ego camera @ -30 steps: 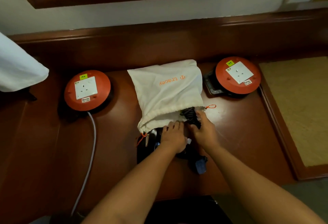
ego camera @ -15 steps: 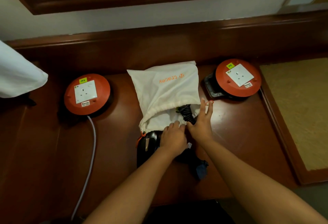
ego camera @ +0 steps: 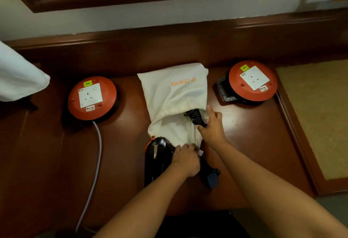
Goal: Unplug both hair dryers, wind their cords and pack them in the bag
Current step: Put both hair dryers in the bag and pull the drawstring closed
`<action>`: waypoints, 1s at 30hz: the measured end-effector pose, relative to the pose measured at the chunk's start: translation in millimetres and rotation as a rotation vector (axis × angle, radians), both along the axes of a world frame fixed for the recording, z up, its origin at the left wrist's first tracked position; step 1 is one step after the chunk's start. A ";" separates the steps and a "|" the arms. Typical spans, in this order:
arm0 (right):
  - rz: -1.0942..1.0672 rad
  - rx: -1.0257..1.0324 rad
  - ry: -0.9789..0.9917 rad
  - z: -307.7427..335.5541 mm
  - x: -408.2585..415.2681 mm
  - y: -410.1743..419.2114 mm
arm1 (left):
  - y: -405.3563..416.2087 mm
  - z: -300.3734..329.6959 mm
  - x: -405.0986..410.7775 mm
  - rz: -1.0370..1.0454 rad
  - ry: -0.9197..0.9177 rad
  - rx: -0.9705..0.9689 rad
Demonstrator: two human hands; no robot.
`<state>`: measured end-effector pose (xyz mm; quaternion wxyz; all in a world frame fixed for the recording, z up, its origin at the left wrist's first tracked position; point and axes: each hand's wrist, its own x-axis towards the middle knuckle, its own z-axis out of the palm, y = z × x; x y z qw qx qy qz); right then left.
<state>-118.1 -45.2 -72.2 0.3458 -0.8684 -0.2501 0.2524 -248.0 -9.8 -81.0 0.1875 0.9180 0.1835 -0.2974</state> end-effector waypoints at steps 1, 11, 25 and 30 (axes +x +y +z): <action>-0.017 0.003 0.013 0.5 1.1 0.8 | -1.3 3.7 -1.4 -0.011 0.000 -0.018; 0.004 -0.081 0.160 -0.9 5.6 1.4 | 97.5 37.5 -17.6 0.662 -0.233 0.294; 0.008 -0.353 0.017 1.1 2.9 -14.4 | 116.5 19.5 -84.5 0.758 -0.469 -0.101; 0.021 -0.265 0.006 14.5 14.7 -17.7 | 139.9 28.3 -82.6 0.921 -0.629 -0.227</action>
